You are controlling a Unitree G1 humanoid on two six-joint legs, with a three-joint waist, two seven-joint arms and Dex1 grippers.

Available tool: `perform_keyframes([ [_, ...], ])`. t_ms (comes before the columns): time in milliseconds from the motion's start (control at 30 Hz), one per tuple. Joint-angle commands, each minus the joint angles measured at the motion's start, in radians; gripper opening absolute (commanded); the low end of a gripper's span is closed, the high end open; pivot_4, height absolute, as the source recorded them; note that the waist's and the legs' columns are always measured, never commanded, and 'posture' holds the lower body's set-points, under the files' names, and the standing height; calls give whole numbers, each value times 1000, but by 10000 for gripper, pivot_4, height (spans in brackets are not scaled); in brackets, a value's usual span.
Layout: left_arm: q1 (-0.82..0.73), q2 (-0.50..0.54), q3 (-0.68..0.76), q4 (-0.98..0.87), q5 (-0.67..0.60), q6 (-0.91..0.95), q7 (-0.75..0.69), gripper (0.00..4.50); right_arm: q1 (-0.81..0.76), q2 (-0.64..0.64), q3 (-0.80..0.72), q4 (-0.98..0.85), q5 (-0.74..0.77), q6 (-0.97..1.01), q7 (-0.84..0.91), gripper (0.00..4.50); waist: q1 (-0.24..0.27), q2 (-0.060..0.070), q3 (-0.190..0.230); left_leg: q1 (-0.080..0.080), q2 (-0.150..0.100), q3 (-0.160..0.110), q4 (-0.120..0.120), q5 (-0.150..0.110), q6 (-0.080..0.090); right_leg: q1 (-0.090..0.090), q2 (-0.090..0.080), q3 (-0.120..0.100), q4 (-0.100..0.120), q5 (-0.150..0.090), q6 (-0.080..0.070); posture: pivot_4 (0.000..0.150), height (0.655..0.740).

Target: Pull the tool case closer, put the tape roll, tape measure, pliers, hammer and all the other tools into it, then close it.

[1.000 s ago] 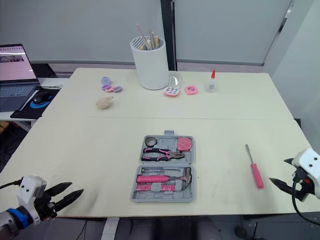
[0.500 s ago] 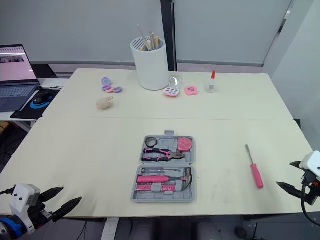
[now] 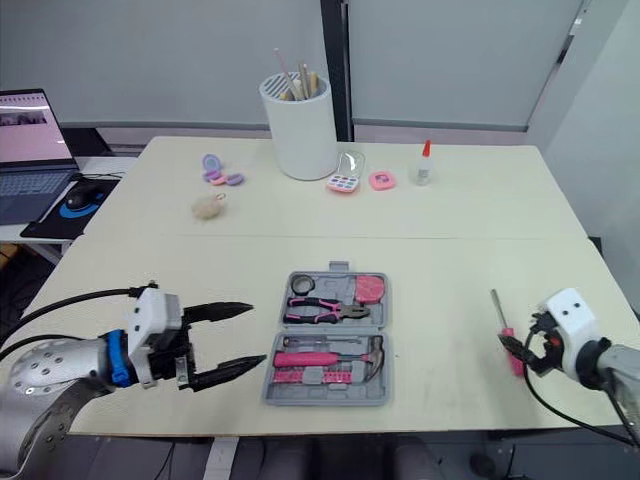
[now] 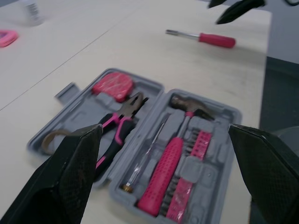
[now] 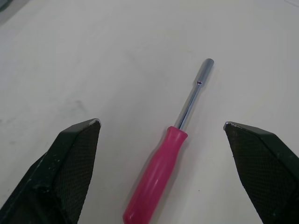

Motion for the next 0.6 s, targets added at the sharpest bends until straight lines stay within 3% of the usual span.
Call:
perform_keyframes([
  [33,-52,5,-40,-36,-30,5,-17,44635,-52,19,20,12,-18,47,-72,45000,0,0,0,0,0,0,0,0,0,0,0,0,0,0,0,1500,7376],
  [500,-71,-22,-108,-18,-9,-71,-62,44635,-152,123,81,145,-30,176,-226,45000,2,0,0,-1,0,-1,0,0,0,0,1,-1,0,0,0,1500,7376],
  [600,-55,-29,-110,5,5,-98,-72,45000,-154,125,85,160,-25,174,-221,38705,1,0,0,-1,0,-1,0,0,0,0,1,-1,0,0,0,1500,7376],
])
